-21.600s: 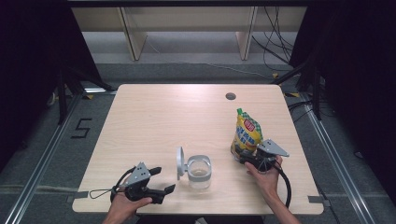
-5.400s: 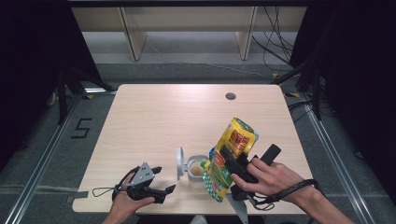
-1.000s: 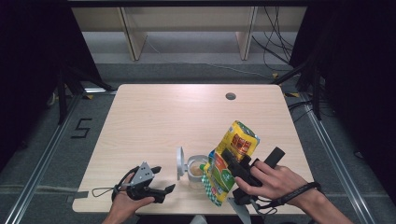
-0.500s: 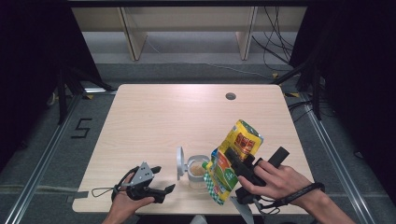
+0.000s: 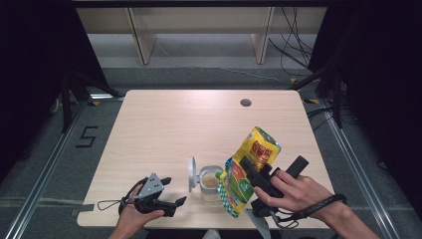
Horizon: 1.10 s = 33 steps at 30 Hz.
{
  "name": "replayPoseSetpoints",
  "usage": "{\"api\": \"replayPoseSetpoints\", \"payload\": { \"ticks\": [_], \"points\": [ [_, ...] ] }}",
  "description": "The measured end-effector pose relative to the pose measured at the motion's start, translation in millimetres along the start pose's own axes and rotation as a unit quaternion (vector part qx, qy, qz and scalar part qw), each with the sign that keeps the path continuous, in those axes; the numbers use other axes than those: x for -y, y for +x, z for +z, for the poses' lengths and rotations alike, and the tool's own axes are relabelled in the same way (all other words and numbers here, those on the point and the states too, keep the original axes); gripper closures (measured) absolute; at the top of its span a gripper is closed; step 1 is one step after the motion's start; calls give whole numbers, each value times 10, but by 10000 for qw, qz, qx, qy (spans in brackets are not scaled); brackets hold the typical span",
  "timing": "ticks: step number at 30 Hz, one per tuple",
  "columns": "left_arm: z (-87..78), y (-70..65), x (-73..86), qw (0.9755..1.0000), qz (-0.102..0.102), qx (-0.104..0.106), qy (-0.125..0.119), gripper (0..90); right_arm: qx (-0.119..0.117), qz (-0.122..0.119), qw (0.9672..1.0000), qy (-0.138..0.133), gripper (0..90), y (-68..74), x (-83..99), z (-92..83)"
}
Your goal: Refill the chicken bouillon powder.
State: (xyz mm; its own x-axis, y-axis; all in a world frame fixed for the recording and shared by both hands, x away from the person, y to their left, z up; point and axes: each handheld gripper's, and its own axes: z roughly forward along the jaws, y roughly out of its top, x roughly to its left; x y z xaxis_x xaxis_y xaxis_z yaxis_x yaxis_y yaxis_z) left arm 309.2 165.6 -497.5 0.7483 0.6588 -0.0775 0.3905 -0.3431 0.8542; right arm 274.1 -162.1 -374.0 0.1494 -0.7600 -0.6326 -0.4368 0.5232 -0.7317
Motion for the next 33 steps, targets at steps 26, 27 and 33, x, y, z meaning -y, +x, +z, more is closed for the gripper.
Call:
{"api": "replayPoseSetpoints", "payload": {
  "ticks": [26,27,33],
  "points": [
    [-1,8,-2,10000,84,17,-2,161,40,26,10000,-38,593,-9,-8,-4],
    [2,0,-2,10000,58,-1,-13,161,40,21,10000,-33,594,-10,-6,-5],
    [2,4,-3,10000,78,3,-11,161,28,85,10000,-20,594,-6,-4,-6]
  ]
}}
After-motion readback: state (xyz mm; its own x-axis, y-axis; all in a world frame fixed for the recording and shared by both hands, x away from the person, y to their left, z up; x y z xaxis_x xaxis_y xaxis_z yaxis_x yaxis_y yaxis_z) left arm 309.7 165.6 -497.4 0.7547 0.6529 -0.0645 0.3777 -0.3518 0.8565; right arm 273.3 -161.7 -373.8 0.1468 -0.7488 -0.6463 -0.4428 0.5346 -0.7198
